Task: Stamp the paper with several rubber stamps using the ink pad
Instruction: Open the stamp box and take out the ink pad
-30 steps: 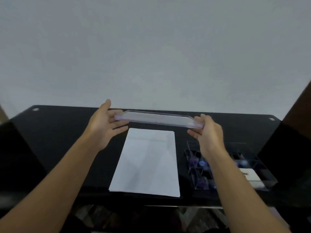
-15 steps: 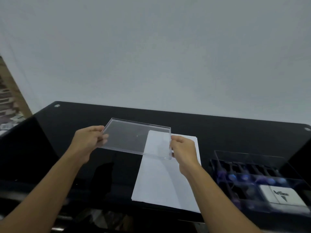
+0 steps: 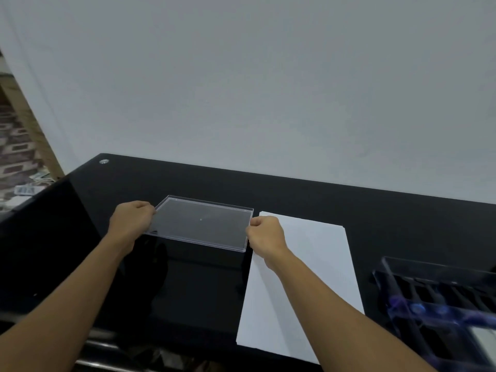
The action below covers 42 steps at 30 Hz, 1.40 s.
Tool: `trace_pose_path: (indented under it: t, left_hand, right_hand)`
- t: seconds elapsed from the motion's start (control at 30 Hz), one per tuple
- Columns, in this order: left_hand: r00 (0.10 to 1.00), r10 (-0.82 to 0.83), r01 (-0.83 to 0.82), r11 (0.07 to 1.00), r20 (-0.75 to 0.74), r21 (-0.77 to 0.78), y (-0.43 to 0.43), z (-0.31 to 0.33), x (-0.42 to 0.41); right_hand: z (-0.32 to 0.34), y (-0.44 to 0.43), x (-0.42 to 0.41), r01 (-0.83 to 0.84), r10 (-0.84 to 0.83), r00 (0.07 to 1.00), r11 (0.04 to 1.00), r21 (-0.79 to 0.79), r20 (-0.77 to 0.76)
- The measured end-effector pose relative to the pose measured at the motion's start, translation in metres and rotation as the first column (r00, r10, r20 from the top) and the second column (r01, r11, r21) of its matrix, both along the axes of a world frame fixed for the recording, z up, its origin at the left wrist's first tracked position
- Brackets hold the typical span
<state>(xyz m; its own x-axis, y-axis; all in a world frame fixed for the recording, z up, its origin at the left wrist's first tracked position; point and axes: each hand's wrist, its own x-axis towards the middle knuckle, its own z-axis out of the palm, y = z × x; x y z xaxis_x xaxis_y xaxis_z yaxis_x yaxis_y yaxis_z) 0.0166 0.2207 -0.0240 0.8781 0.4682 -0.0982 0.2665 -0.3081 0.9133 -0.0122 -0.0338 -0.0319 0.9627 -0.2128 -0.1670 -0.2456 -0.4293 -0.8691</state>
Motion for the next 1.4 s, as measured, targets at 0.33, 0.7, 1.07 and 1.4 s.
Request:
trace_pose_path:
  t: [0.33,0.7,1.07,1.4]
  left_hand:
    - [0.997,-0.047,0.057,0.984,-0.061,0.171,-0.008,-0.016,0.001]
    - [0.998,-0.065,0.069,0.949,-0.024,0.309,-0.028,-0.007,-0.021]
    - [0.947,-0.321,0.317,0.936,0.007,0.153,-0.111,-0.003,-0.08]
    - [0.868,-0.431,0.47,0.874,-0.246,0.125,-0.156,-0.011,-0.125]
  right_hand:
    - [0.003,0.0,0.009,0.029,-0.034,0.998,0.995,-0.097,-0.051]
    - [0.011,-0.019,-0.007,0.018,-0.015,1.0,0.987,-0.158,0.017]
    - [0.016,-0.097,-0.07,0.159,-0.152,0.987,0.955,-0.25,0.048]
    - [0.005,-0.134,-0.141,0.146,-0.192,0.98,0.868,-0.475,-0.049]
